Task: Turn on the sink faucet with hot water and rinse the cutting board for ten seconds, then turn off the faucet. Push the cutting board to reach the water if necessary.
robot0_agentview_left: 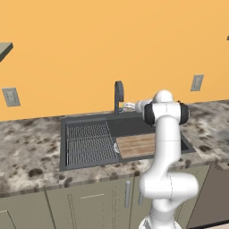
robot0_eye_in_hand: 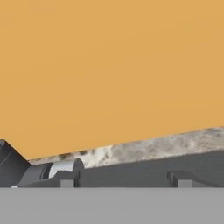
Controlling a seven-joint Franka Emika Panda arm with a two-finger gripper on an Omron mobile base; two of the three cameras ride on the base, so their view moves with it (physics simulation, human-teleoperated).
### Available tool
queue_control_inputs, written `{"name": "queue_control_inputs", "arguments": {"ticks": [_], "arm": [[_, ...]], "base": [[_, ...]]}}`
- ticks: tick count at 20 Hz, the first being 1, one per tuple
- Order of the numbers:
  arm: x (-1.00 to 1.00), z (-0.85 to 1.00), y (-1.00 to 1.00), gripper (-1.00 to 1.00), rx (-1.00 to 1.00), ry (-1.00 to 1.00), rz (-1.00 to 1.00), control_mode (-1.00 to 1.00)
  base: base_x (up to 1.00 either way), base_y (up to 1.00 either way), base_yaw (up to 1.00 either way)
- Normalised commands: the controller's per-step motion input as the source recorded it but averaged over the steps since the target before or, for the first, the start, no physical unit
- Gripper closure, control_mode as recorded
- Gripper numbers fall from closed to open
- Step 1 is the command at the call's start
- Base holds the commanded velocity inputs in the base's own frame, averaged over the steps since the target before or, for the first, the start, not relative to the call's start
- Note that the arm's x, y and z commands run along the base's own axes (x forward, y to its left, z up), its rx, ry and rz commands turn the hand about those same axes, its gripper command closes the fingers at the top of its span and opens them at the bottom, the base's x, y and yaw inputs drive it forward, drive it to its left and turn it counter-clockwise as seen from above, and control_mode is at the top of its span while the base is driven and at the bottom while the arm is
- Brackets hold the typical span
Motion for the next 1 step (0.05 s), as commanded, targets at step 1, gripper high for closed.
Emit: {"name": "queue_control_inputs", "arguments": {"ticks": [1], "arm": [[0.00, 0.00, 0.00, -1.00, 0.00, 0.00, 0.00, -1.00]], "base": [[0.00, 0.00, 0.00]]}}
